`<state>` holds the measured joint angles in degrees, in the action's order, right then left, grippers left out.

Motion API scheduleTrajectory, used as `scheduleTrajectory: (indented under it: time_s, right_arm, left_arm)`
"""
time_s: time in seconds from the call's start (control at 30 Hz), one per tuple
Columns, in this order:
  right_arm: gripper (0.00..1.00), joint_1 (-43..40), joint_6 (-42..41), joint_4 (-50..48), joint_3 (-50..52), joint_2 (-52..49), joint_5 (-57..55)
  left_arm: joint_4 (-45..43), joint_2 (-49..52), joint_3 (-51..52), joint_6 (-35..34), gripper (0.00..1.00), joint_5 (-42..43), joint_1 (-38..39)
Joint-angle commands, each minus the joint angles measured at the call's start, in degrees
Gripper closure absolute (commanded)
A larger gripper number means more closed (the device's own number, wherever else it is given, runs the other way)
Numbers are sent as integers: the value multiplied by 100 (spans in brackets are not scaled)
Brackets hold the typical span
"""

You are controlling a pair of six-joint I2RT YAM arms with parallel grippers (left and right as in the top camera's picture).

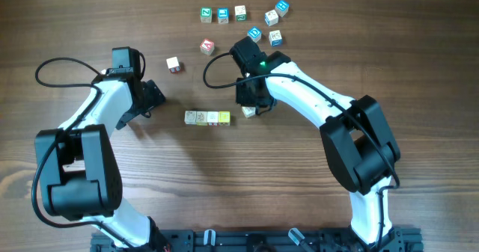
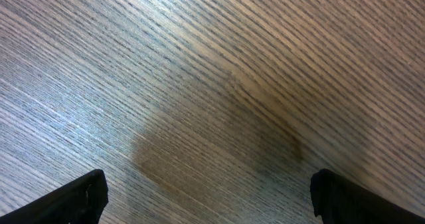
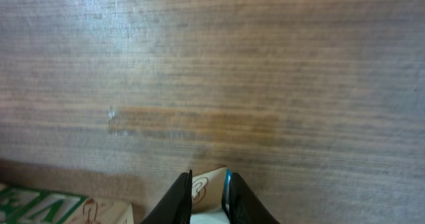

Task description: Form a horizontal line

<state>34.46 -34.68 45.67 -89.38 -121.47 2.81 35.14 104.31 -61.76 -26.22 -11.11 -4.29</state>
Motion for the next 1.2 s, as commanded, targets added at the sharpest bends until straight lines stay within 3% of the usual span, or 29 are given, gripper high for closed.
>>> scheduleTrajectory:
  time_s: [0.0, 0.13, 0.27, 0.33, 0.73, 0.97, 1.07, 1.17]
  right_arm:
    - [77, -2, 20, 24, 15, 166, 111]
    - [79, -4, 17, -153, 15, 166, -848]
    - [85, -76, 20, -286, 15, 166, -990]
    - [96, -94, 363, -417, 15, 166, -955]
    - [95, -92, 258, 39, 177, 166, 372]
    - [94, -94, 256, 136, 177, 166, 326]
    - [91, -107, 254, 11, 177, 166, -461]
    - [88, -177, 254, 31, 177, 166, -494]
  left_arm:
    - [-2, 37, 37, 4, 0, -31, -11]
    - [-2, 37, 37, 4, 0, -31, -11]
    - [-2, 37, 37, 4, 0, -31, -11]
    - [-2, 37, 37, 4, 0, -31, -11]
    - [-2, 37, 37, 4, 0, -31, -11]
    - [-2, 37, 37, 4, 0, -31, -11]
    - [-2, 37, 37, 4, 0, -31, -11]
    - [-2, 37, 37, 4, 0, -31, -11]
